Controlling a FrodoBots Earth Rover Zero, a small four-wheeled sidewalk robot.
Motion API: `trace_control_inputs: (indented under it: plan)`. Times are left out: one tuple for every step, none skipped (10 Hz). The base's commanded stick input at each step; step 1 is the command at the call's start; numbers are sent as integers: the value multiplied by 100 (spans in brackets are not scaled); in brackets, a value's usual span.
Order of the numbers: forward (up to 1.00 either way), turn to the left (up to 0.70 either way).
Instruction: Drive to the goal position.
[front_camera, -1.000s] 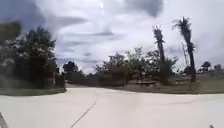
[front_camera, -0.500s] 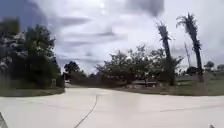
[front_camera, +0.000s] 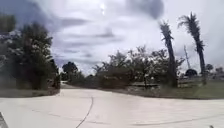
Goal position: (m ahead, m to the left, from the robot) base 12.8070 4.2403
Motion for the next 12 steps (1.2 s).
trace_control_inputs:
  plan:
    - [85,13]
    - [85,24]
    - [85,34]
    - [85,34]
    - [85,34]
    - [85,34]
    - [85,31]
    - [85,7]
    - [85,0]
    - [85,0]
    - [85,0]
    - [85,0]
